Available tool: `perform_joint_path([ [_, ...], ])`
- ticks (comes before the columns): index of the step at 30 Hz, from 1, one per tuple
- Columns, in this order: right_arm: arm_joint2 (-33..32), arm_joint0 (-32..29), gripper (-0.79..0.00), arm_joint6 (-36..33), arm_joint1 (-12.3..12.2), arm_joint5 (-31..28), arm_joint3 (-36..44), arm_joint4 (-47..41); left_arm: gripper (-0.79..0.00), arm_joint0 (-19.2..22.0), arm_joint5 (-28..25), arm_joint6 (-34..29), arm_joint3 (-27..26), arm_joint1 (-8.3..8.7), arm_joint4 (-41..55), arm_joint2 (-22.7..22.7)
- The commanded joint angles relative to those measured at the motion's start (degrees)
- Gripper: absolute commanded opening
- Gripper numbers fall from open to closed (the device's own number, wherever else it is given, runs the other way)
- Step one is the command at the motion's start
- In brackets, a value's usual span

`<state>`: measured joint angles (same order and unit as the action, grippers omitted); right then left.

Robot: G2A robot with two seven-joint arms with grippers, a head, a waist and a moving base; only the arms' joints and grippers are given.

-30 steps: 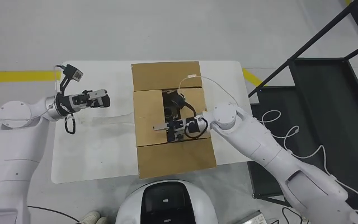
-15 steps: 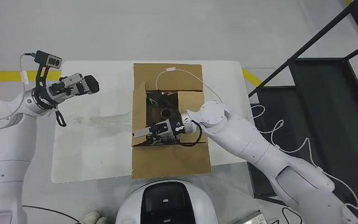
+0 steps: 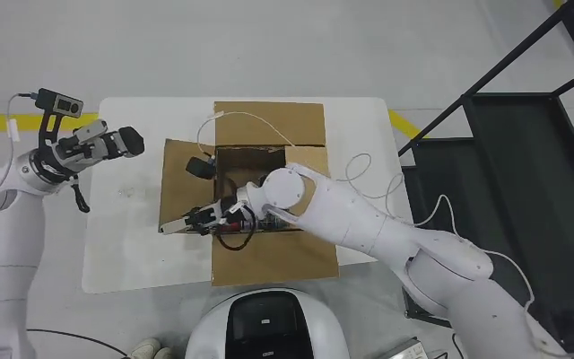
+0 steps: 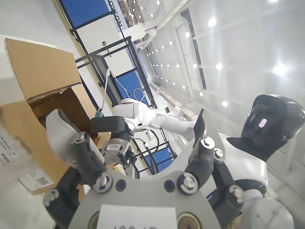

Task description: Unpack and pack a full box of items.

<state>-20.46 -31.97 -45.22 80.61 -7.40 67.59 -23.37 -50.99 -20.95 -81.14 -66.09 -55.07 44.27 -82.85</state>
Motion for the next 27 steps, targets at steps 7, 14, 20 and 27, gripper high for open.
perform_joint_path([
  [7, -4.0, -0.9, 0.0, -2.4, -0.2, -0.4, -3.5, -0.8, 0.0, 2.8, -0.4, -1.8, 6.1, -0.61, -0.2, 2.8],
  [14, -11.3, -6.3, 0.0, -5.9, -4.4, -0.7, 3.2, 1.2, 0.0, 2.2, -0.8, -1.4, 4.9, -1.04, -2.2, 5.4],
  [20, -18.8, -12.8, 0.0, -7.8, -8.6, 3.1, 13.4, 6.2, 0.0, 0.2, -2.3, 0.1, -1.3, -0.96, -1.6, 5.2],
  [27, -31.6, -23.6, 0.0, -8.7, -13.4, 5.1, 22.0, 8.8, 0.0, -1.4, -1.4, -0.8, -7.8, -0.66, -3.9, 5.8],
])
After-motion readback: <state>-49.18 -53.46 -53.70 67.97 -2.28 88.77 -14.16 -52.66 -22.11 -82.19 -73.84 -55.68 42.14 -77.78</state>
